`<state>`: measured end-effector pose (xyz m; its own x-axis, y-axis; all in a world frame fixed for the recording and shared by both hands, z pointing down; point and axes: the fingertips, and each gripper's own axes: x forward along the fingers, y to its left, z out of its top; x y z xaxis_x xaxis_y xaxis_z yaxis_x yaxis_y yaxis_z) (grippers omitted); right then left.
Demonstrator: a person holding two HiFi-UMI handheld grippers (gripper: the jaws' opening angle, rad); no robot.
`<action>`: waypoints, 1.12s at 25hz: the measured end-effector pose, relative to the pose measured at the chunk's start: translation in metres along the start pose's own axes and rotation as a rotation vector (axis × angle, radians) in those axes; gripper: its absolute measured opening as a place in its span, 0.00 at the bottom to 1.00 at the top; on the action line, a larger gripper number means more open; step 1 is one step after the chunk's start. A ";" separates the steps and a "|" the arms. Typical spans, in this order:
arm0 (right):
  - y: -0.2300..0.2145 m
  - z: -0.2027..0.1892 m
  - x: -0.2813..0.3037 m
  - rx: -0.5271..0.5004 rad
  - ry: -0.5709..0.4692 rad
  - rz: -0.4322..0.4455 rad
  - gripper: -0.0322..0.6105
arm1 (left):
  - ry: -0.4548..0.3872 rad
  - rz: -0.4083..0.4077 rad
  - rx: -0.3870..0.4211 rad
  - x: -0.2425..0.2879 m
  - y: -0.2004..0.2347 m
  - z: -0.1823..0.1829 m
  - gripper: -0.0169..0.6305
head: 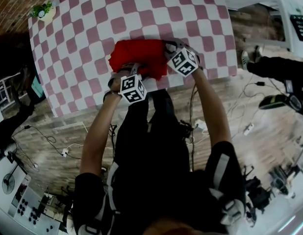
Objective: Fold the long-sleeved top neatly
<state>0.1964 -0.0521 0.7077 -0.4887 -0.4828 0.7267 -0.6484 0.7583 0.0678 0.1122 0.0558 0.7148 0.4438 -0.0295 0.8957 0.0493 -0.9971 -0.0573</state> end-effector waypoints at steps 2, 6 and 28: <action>-0.012 0.002 0.000 0.018 -0.003 0.011 0.21 | -0.006 0.001 -0.008 0.003 0.001 0.003 0.30; -0.026 -0.004 0.007 0.071 0.021 0.040 0.22 | -0.003 -0.003 -0.029 0.010 0.000 0.004 0.30; 0.054 0.041 -0.045 0.100 0.112 0.055 0.30 | -0.126 0.142 -0.340 -0.061 0.077 -0.039 0.30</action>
<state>0.1601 -0.0075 0.6507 -0.4607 -0.3852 0.7996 -0.6796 0.7326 -0.0386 0.0538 -0.0221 0.6733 0.5319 -0.1817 0.8271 -0.3108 -0.9504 -0.0089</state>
